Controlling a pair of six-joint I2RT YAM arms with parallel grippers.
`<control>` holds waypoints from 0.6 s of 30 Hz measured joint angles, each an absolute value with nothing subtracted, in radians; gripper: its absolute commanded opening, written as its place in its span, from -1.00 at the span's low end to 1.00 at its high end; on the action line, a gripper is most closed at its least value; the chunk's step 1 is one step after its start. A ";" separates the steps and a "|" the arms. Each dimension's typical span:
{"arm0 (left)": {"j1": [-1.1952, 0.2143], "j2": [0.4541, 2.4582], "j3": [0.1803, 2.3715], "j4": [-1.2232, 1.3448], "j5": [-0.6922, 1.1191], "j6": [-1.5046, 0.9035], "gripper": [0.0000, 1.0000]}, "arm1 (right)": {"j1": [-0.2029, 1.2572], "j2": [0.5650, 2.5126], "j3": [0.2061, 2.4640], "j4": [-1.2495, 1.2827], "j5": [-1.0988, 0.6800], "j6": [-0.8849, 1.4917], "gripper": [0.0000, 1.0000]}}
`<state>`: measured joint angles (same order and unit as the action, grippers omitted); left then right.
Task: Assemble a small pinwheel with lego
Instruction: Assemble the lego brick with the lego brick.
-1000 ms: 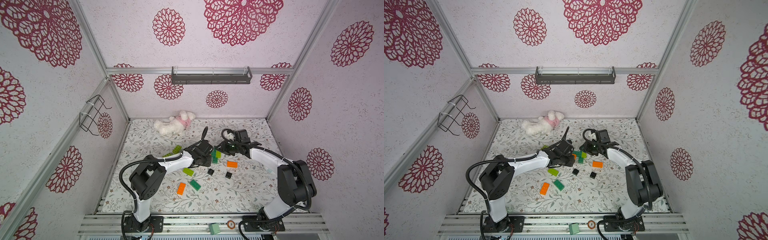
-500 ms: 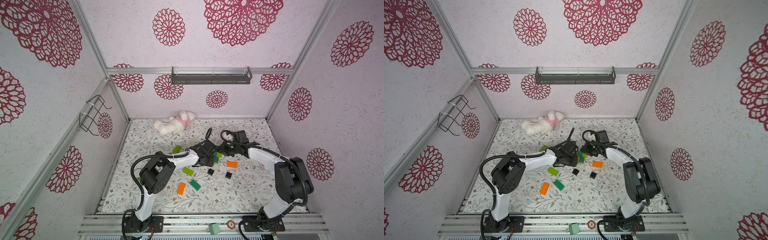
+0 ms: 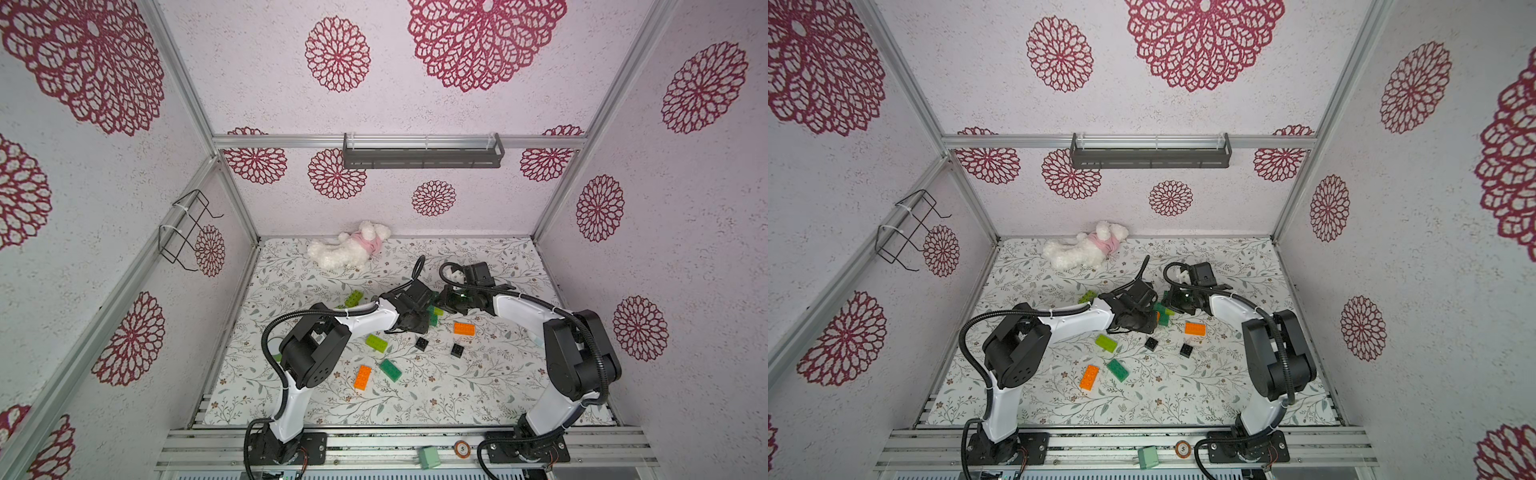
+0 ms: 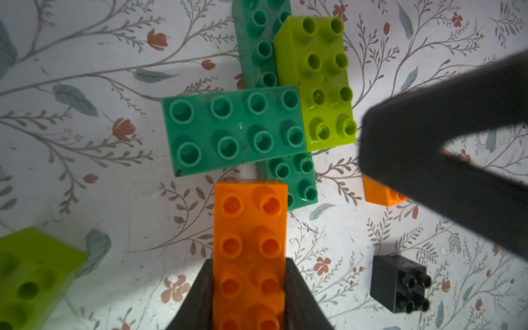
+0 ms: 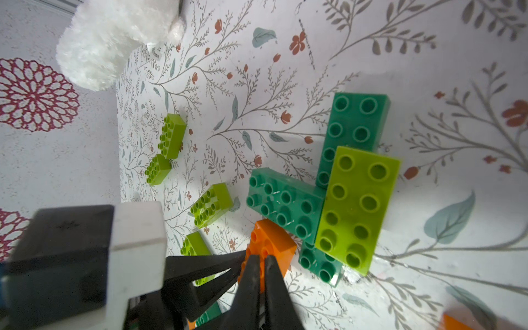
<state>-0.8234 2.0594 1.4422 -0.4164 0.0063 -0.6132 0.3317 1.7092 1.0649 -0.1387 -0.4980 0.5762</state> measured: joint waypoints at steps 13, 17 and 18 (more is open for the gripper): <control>-0.838 2.111 1.512 -0.443 -0.003 -0.613 -0.54 | 0.332 1.709 1.061 -0.136 -0.501 0.576 -0.88; -0.838 2.116 1.515 -0.453 -0.018 -0.613 -0.54 | 0.332 1.711 1.055 -0.132 -0.502 0.575 -0.90; -0.838 2.116 1.516 -0.455 -0.018 -0.613 -0.53 | 0.332 1.715 1.054 -0.131 -0.503 0.576 -0.91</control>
<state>-0.8379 2.1159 1.5162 -0.4549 -0.0181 -0.6132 0.3317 1.7149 1.0538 -0.1314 -0.5026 0.5758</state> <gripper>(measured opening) 0.341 0.058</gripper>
